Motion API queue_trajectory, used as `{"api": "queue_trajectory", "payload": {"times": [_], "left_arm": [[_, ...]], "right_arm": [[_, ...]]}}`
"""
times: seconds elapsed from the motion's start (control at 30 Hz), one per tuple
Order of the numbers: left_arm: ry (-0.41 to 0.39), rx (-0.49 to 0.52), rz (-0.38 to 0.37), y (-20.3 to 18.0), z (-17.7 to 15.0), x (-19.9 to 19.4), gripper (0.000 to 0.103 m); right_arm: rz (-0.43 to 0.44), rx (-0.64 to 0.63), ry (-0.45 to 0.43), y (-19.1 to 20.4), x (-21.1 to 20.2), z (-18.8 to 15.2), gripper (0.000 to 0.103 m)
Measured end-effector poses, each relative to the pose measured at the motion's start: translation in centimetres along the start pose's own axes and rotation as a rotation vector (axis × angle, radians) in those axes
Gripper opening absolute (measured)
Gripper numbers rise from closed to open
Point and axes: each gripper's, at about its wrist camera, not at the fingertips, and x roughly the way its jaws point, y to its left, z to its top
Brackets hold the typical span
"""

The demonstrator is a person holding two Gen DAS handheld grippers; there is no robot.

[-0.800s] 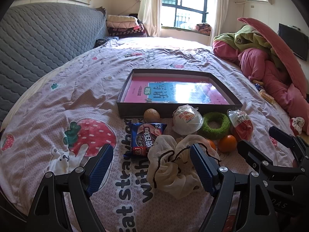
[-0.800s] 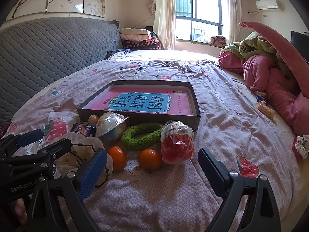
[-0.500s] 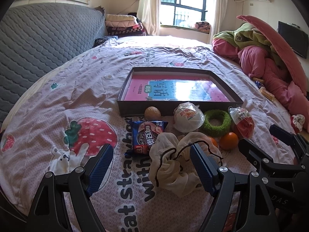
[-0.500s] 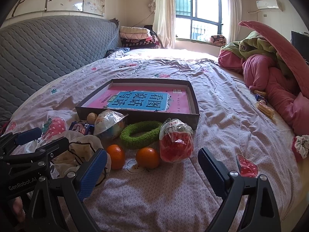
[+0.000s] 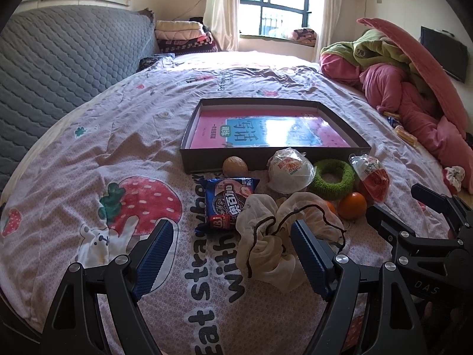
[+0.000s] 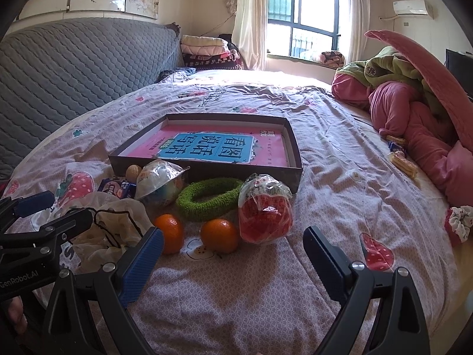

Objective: Organize objects
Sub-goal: 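Move left tool to the cream drawstring bag while right tool approaches the red netted bag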

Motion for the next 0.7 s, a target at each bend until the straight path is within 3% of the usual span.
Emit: {"api": "queue_trajectory", "payload": {"times": [0.7], "left_arm": [[0.083, -0.03, -0.079, 0.6, -1.2, 2.0, 0.082]], "right_arm": [[-0.019, 0.035, 0.011, -2.4, 0.5, -0.7, 0.095]]}}
